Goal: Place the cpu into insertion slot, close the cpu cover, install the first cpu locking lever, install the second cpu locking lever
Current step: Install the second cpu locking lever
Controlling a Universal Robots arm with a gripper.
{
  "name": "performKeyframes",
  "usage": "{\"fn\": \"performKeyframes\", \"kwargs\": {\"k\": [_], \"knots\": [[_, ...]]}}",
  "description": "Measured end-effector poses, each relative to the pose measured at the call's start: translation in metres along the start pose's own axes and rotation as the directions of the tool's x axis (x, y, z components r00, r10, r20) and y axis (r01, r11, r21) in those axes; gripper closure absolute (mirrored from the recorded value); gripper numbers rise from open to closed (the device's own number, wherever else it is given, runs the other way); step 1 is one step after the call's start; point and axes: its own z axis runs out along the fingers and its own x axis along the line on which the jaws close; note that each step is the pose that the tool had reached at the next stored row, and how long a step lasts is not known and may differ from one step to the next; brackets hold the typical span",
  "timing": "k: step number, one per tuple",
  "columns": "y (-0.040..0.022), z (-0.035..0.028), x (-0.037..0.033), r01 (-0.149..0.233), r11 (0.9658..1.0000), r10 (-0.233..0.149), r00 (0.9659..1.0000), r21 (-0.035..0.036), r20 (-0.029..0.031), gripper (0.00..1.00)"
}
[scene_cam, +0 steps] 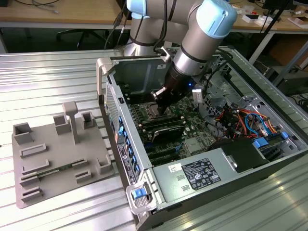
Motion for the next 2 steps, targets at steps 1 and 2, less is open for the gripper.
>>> {"fn": "performKeyframes", "kwargs": {"k": [1,2], "knots": [[0.0000,-0.0001,0.0000,0.000,1.0000,0.000,1.0000,-0.0001,-0.0001,0.89],[0.0000,-0.0002,0.0001,0.000,1.0000,0.000,1.0000,0.0000,-0.0002,0.89]]}}
